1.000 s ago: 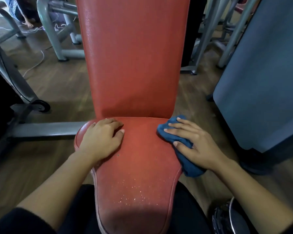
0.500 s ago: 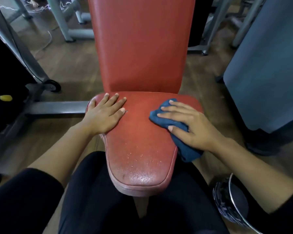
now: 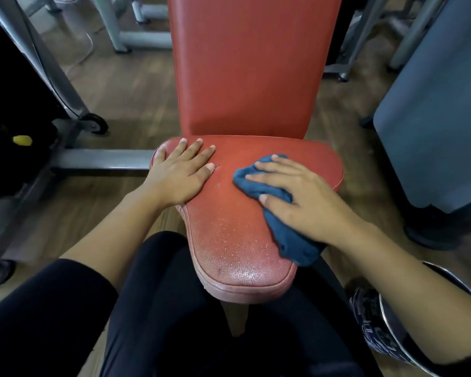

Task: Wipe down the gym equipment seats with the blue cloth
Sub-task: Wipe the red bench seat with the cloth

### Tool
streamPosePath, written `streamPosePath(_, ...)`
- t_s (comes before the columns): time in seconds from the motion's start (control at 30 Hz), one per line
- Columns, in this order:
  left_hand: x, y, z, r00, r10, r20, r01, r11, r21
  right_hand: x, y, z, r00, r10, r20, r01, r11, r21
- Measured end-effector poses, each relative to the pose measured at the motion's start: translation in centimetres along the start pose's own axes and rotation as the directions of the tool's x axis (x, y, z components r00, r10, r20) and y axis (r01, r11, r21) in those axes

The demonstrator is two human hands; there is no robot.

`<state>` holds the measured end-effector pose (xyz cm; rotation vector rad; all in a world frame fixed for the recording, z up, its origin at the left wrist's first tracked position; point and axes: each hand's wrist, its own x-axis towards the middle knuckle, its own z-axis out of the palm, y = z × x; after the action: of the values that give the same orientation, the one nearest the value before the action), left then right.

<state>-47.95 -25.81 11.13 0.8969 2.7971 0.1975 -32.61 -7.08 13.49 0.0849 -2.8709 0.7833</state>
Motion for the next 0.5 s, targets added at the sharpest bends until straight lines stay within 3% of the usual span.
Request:
streamPosePath(0.13,0.2,0.1,-0.1,1.000,-0.007,0.008,0.007,1.000,0.007,0.5,-0.5,0.2,0.996,0.085,-0.030,-0.086,0.996,-0.021)
streamPosePath(0.33,-0.1,-0.1,0.1,1.000,0.010,0.000,-0.010,1.000,-0.009,-0.5,-4.5,1.3,0.999,-0.044,-0.019,0.044,0.999,-0.030)
streamPosePath(0.5,0.5,-0.2,-0.3,1.000,0.004,0.021,-0.002,0.995,-0.097,1.6,-4.0,0.7,0.990,0.122,0.072,-0.114,0.988,-0.103)
